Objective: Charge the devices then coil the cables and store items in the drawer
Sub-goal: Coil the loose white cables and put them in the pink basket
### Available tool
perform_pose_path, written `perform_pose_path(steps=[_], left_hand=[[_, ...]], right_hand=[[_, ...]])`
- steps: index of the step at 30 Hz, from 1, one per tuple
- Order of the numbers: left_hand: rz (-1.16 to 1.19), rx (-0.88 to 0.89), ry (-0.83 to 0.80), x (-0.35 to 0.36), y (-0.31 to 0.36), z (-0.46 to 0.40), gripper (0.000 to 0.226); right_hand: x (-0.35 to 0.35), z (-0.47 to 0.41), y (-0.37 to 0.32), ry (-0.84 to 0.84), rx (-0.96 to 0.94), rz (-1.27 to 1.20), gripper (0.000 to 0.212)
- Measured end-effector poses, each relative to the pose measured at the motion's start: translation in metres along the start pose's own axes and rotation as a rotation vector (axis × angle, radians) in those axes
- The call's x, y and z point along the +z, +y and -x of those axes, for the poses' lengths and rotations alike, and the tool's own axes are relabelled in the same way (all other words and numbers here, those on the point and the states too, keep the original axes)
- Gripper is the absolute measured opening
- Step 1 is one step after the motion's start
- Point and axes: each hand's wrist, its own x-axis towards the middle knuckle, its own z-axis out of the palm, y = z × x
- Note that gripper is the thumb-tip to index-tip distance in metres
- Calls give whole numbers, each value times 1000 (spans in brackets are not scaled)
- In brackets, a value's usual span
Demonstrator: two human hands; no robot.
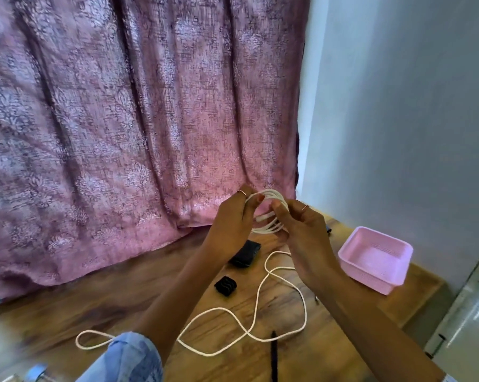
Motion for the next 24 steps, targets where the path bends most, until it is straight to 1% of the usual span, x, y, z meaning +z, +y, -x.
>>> perform_pose_path(steps=[3, 5, 7, 10, 12, 14, 15, 17, 19, 21, 23, 24], left_hand=[[10, 26, -48, 1, -1, -4, 17], [24, 23, -78, 1, -4, -6, 18], [36, 14, -86, 5, -7, -6, 21], [66, -8, -49, 15, -7, -6, 19], [68, -27, -21, 25, -7, -8, 16], [41, -49, -26, 36, -8, -12, 14], [29, -55, -42, 41, -9, -15, 14], [5, -64, -92, 53, -12, -21, 16], [-1, -74, -153, 66, -15, -28, 18], [20, -98, -225, 82, -19, -36, 17], [87, -169, -309, 100, -26, -42, 19], [156, -223, -360, 111, -29, -46, 23]], right_hand=[[0, 0, 6, 28, 4, -56, 15], [-1, -2, 8, -9, 63, -154, 18], [-6, -5, 9, -54, 110, -193, 19], [-16, -6, 11, -114, 116, -141, 16], [-23, -7, 16, -120, 89, -32, 25], [-30, -6, 18, -121, 75, 83, 34], [-35, -6, 18, -124, 84, 107, 35], [-46, -7, 17, -161, 93, 143, 29], [-61, -8, 13, -214, 72, 252, 24], [-79, -11, 10, -274, 71, 357, 26], [-101, -15, 7, -344, 106, 343, 30], [-114, -17, 6, -380, 143, 259, 30]])
